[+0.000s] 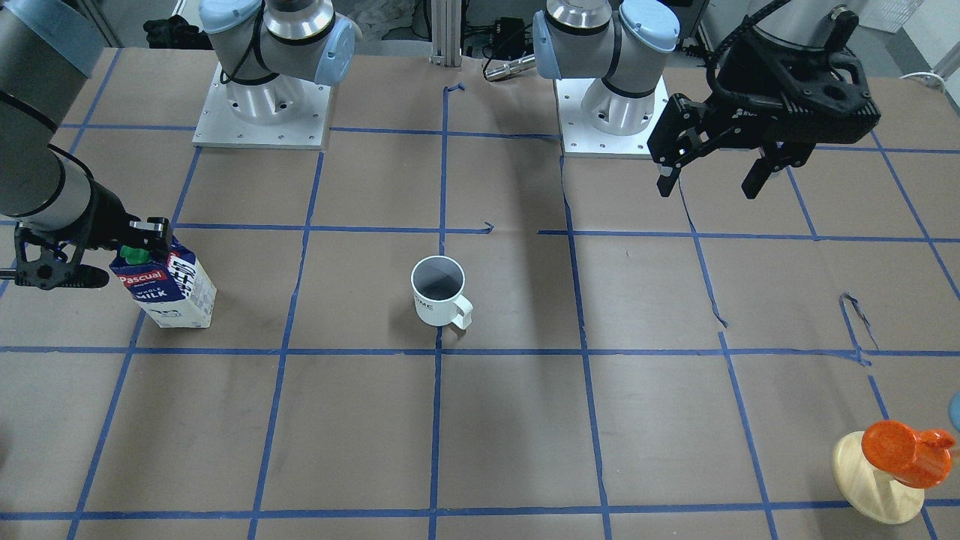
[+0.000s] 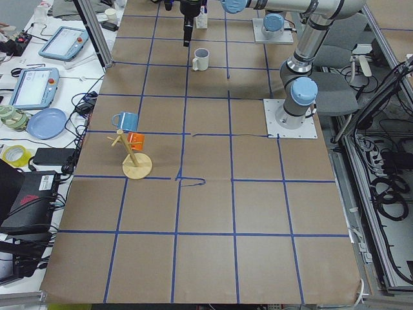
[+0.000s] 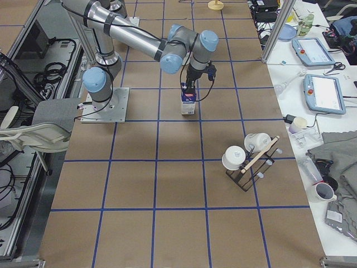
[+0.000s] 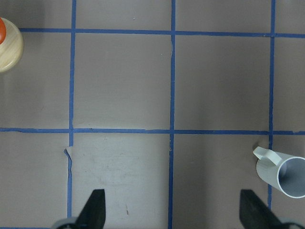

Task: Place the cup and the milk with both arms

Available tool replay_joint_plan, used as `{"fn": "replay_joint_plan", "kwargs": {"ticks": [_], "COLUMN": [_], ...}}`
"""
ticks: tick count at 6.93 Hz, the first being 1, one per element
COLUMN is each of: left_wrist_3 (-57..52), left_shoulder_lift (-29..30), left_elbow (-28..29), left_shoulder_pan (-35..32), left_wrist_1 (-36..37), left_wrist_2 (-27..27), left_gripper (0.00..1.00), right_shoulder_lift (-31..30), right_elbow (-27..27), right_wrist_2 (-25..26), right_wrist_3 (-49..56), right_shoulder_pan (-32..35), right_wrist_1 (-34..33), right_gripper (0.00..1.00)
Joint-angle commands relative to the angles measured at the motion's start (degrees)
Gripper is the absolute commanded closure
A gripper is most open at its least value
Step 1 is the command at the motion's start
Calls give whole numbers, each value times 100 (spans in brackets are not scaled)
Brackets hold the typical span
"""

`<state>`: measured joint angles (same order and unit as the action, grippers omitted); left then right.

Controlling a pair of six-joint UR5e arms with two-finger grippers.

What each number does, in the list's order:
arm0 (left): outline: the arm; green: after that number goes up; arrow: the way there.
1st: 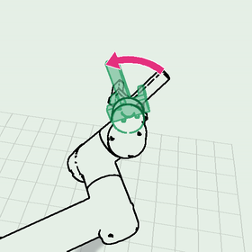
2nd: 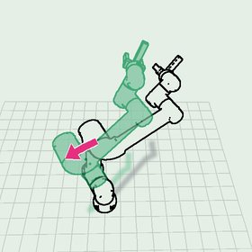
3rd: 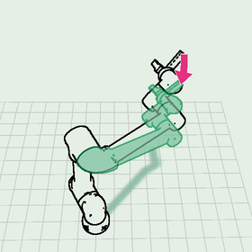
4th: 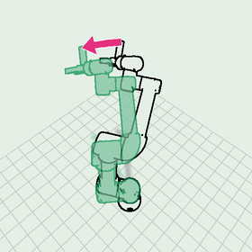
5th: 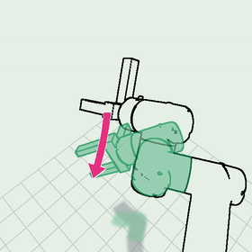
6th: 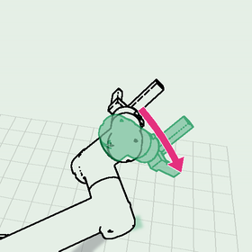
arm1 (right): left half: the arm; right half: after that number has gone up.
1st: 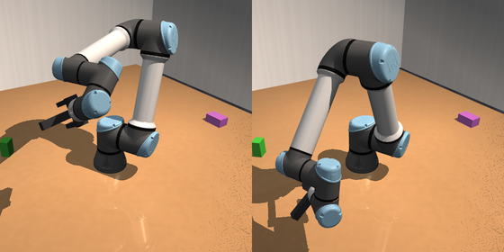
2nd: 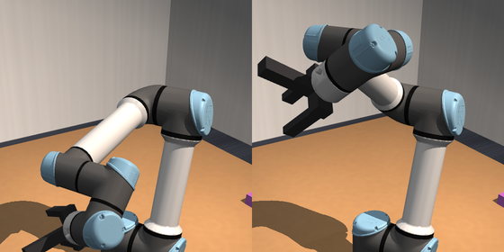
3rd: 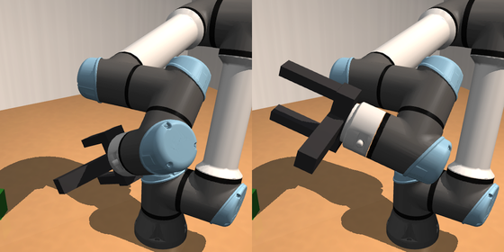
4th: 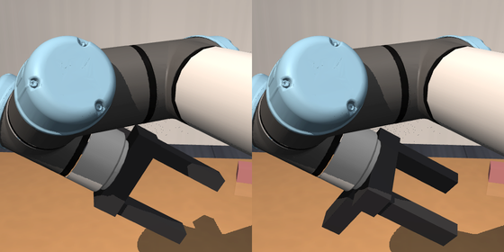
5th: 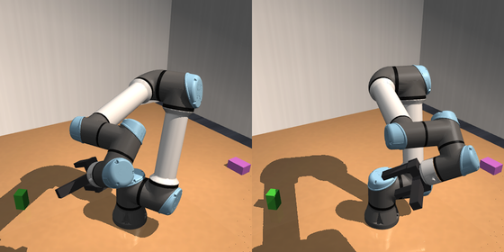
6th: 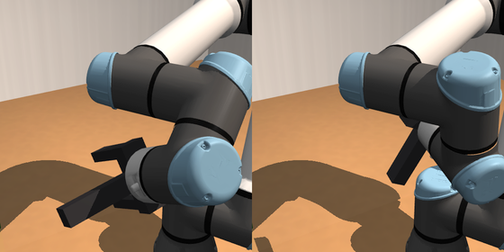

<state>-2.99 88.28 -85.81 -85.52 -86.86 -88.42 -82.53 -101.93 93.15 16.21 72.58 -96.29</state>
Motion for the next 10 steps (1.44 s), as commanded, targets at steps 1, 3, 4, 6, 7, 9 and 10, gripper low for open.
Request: {"fn": "replay_joint_plan", "kwargs": {"ticks": [1,3,4,6,7,9,10], "left_wrist_3": [0,0,0,0,0,0,0], "left_shoulder_lift": [-12,-12,-3,-4,-29,-38,-30], "left_elbow": [-15,-6,-15,-6,-15,-24,-24], "left_shoulder_pan": [0,0,0,0,-9,-18,-35], "left_wrist_1": [2,2,2,2,-33,-42,-42], "left_wrist_2": [0,-9,-9,-9,-9,-9,-9], "left_gripper": [0,0,0,0,0,0,0], "right_shoulder_lift": [-8,62,79,211,264,264,264], "right_elbow": [364,665,657,613,483,219,218], "right_wrist_2": [-208,-778,-964,-974,-983,-1071,-1071], "right_wrist_3": [-91,-842,-1544,-2495,-2639,-2947,-3044], "right_shoulder_pan": [411,1517,1905,2687,2813,2901,2937], "right_wrist_1": [5,216,216,129,-20,-327,-364], "right_gripper": [60,59,59,59,59,58,58]}}
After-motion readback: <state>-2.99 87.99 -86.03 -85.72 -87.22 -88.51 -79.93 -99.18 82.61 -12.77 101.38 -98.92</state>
